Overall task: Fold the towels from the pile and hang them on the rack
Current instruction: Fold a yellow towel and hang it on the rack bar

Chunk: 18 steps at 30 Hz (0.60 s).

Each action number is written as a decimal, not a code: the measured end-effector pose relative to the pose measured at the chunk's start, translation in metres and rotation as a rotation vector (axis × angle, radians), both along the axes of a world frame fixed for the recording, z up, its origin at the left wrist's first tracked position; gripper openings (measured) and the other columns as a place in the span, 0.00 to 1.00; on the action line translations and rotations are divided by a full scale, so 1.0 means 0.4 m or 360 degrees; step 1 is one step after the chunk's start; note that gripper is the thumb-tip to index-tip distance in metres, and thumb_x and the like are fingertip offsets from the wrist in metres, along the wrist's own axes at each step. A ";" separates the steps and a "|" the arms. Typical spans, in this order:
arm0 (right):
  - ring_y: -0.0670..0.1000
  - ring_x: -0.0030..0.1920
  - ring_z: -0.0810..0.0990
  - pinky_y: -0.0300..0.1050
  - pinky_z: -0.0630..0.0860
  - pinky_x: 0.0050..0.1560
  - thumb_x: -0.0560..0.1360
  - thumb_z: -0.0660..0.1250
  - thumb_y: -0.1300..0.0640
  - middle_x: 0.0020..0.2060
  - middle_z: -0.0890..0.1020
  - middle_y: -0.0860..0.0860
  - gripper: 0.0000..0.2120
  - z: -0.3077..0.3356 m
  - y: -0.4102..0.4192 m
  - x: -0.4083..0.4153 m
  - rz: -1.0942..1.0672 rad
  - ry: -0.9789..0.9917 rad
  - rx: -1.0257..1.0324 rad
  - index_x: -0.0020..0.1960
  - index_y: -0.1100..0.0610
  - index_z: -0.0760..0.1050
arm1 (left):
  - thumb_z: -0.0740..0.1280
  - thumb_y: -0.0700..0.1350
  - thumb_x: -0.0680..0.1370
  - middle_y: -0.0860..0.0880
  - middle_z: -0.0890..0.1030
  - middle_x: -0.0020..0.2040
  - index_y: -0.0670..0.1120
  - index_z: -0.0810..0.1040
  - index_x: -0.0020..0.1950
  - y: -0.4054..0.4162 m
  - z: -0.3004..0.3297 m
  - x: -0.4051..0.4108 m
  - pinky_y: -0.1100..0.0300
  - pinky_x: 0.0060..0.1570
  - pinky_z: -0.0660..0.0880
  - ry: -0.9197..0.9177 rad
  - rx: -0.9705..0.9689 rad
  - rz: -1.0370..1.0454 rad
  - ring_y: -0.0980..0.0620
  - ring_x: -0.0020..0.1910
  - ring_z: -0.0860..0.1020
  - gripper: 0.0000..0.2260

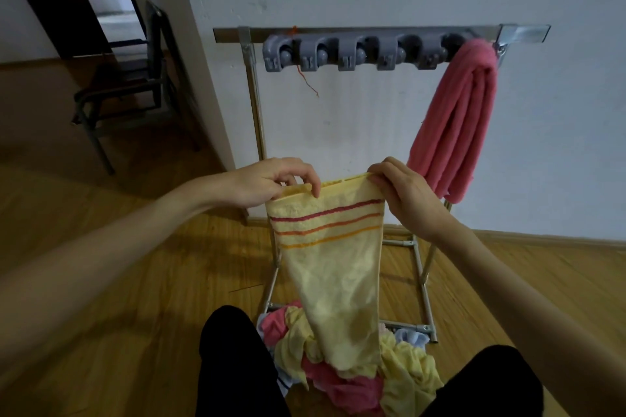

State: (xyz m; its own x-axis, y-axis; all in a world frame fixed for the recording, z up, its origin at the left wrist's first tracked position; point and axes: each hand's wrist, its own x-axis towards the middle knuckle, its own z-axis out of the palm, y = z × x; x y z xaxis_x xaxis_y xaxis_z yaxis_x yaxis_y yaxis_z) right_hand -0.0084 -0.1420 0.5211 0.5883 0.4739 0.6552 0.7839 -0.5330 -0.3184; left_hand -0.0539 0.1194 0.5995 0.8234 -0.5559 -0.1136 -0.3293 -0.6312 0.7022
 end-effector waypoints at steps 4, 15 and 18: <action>0.45 0.40 0.73 0.40 0.73 0.41 0.81 0.52 0.52 0.43 0.72 0.46 0.18 -0.003 0.012 -0.003 -0.0018 0.0028 -0.0003 0.54 0.63 0.74 | 0.58 0.36 0.74 0.50 0.72 0.56 0.57 0.79 0.54 -0.003 -0.001 0.001 0.63 0.57 0.74 0.0100 0.0217 -0.0098 0.54 0.59 0.72 0.19; 0.51 0.39 0.77 0.47 0.76 0.40 0.81 0.59 0.57 0.44 0.76 0.51 0.10 -0.033 0.049 -0.037 0.0084 0.0125 0.0013 0.56 0.61 0.74 | 0.55 0.30 0.78 0.48 0.72 0.66 0.45 0.71 0.70 -0.029 -0.047 0.013 0.64 0.57 0.67 0.0051 0.0348 0.0362 0.55 0.62 0.70 0.23; 0.44 0.37 0.72 0.37 0.71 0.40 0.79 0.62 0.60 0.43 0.74 0.49 0.08 -0.041 0.066 -0.052 0.0107 0.0130 -0.0011 0.56 0.62 0.75 | 0.56 0.29 0.76 0.46 0.71 0.68 0.43 0.68 0.72 -0.050 -0.066 0.002 0.62 0.58 0.66 0.0055 0.0218 0.0514 0.49 0.67 0.68 0.25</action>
